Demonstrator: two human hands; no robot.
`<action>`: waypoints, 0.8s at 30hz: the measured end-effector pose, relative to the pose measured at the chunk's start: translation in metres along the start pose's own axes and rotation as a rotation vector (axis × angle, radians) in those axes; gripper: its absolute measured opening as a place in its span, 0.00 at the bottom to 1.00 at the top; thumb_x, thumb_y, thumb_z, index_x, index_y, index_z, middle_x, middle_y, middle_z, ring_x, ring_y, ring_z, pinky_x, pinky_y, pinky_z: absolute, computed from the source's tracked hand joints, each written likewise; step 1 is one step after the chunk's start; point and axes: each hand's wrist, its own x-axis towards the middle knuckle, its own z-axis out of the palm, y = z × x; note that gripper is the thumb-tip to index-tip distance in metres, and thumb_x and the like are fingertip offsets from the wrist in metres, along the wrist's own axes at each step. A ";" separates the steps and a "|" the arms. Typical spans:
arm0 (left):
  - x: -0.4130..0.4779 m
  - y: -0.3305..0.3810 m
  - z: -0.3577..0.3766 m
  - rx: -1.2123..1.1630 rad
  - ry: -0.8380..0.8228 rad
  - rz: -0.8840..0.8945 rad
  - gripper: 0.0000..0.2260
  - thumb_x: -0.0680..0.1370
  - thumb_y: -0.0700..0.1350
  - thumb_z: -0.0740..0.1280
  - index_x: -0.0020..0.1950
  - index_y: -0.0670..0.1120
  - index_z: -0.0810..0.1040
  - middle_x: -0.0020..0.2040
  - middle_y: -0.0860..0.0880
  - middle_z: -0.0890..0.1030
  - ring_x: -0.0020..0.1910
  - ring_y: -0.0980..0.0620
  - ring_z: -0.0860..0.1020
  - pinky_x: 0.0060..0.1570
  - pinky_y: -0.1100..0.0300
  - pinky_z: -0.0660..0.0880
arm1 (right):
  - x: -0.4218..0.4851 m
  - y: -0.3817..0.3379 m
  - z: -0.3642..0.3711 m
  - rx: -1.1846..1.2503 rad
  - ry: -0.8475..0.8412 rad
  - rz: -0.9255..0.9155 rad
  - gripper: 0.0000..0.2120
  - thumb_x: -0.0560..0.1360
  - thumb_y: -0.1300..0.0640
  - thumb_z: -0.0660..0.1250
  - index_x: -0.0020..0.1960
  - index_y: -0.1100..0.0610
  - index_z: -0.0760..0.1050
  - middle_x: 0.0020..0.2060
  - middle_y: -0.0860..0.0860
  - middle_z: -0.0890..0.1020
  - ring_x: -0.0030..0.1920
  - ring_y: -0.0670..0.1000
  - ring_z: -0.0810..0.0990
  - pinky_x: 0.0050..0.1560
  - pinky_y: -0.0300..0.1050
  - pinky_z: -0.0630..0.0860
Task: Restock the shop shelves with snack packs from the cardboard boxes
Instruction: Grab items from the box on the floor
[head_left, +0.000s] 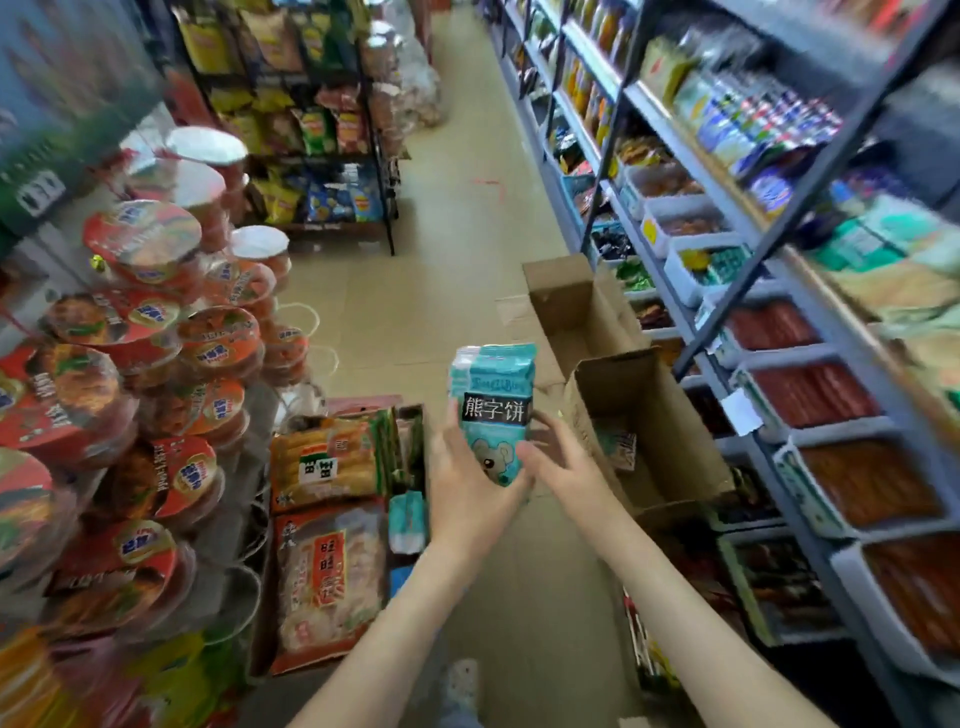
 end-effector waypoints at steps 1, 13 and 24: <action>-0.006 0.022 0.016 -0.015 -0.035 0.063 0.44 0.69 0.51 0.76 0.77 0.49 0.52 0.65 0.47 0.67 0.64 0.53 0.67 0.62 0.59 0.66 | -0.013 -0.007 -0.024 0.012 0.069 -0.023 0.23 0.77 0.60 0.67 0.70 0.54 0.65 0.58 0.51 0.78 0.58 0.45 0.78 0.54 0.36 0.76; -0.115 0.244 0.213 -0.162 -0.508 0.752 0.47 0.69 0.51 0.76 0.78 0.45 0.50 0.68 0.52 0.62 0.70 0.51 0.63 0.66 0.57 0.66 | -0.198 -0.030 -0.287 -0.033 0.814 -0.193 0.26 0.73 0.57 0.73 0.66 0.46 0.67 0.56 0.42 0.78 0.52 0.36 0.78 0.48 0.32 0.76; -0.097 0.384 0.338 -0.201 -0.664 1.438 0.37 0.74 0.42 0.70 0.77 0.47 0.51 0.74 0.40 0.63 0.72 0.48 0.60 0.71 0.67 0.55 | -0.259 -0.070 -0.451 -0.238 1.375 -0.454 0.31 0.71 0.71 0.69 0.66 0.45 0.64 0.64 0.48 0.75 0.65 0.45 0.74 0.65 0.44 0.71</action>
